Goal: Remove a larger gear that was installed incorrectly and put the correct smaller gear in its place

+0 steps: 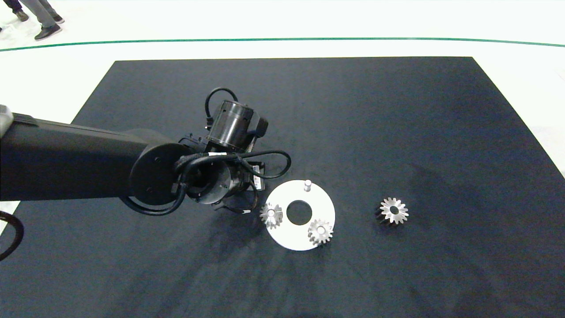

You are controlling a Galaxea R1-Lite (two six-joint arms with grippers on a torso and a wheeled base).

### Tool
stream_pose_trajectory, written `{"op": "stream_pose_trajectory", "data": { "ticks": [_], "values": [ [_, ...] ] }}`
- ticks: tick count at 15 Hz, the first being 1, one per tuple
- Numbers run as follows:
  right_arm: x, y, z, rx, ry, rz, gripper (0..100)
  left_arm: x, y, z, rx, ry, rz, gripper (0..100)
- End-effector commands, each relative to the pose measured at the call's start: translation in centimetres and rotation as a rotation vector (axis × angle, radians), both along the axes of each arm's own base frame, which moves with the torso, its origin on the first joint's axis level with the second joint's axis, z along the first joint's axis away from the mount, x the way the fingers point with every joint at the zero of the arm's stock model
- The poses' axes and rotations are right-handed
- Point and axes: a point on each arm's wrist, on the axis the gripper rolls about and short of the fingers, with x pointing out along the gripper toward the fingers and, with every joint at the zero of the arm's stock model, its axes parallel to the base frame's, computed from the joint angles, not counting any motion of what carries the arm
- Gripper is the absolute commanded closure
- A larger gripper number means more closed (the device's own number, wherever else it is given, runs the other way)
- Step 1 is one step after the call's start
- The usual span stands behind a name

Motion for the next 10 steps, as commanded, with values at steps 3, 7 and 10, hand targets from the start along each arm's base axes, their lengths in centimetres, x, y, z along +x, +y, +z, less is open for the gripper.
{"op": "stream_pose_trajectory", "data": {
  "ticks": [3,7,10],
  "values": [
    [0.12,0.09,-0.20,-0.009,0.004,0.000,0,-1.71,0.43,1.40,-0.035,-0.036,-0.014,100],
    [0.16,0.13,-0.27,-0.016,0.004,-0.001,0,-1.77,0.20,1.82,-0.057,-0.067,-0.025,100],
    [0.16,0.13,-0.27,-0.016,0.004,-0.001,0,-1.95,0.28,1.99,-0.060,-0.070,-0.026,100]
  ]
}}
